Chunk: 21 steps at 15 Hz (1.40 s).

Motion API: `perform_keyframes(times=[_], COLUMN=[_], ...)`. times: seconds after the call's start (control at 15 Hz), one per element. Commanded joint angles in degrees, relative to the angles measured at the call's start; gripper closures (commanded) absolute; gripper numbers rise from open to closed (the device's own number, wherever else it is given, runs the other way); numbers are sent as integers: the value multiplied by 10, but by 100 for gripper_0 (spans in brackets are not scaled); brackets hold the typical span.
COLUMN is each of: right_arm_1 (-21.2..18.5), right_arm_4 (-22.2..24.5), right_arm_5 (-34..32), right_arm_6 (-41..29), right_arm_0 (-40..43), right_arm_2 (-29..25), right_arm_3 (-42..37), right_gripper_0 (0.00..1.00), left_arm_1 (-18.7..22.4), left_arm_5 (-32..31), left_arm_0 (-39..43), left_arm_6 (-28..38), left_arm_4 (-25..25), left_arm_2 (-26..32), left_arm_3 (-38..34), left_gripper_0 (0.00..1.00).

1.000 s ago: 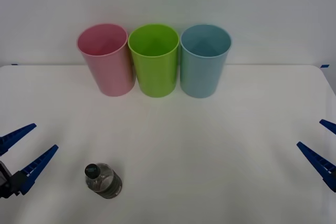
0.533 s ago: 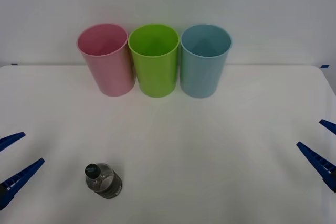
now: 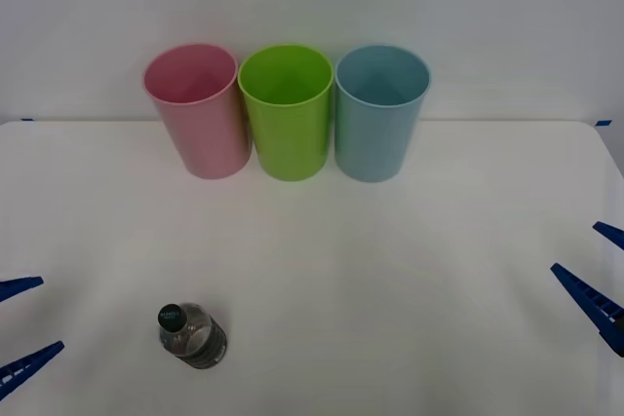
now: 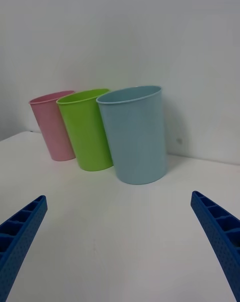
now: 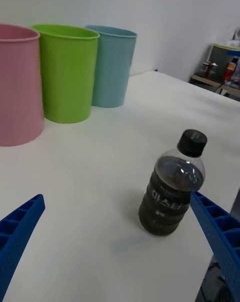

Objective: Grasp the object on the table and drop it into the matching bin: aluminum can to the light blue bin, PET bottle to the pink bin.

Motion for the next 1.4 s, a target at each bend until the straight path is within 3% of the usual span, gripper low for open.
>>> perform_keyframes(times=[0.07, 0.53, 0.93, 1.4], right_arm_1=[0, 0, 0, 0], right_arm_4=[0, 0, 0, 0], right_arm_5=[0, 0, 0, 0], right_arm_6=[0, 0, 0, 0], right_arm_0=[0, 0, 0, 0], right_arm_2=[0, 0, 0, 0], right_arm_3=[0, 0, 0, 0], right_gripper_0=[0, 0, 0, 0], left_arm_1=[22, 28, -19, -50], left_arm_5=[-20, -41, -39, -38], left_arm_0=[-26, -63, -113, -145], left_arm_6=[-58, -115, -151, -142], left_arm_4=[-13, -66, -93, -131], left_arm_2=[-30, -97, -119, -142], left_arm_3=[59, 88, 133, 134], left_gripper_0=[0, 0, 0, 0])
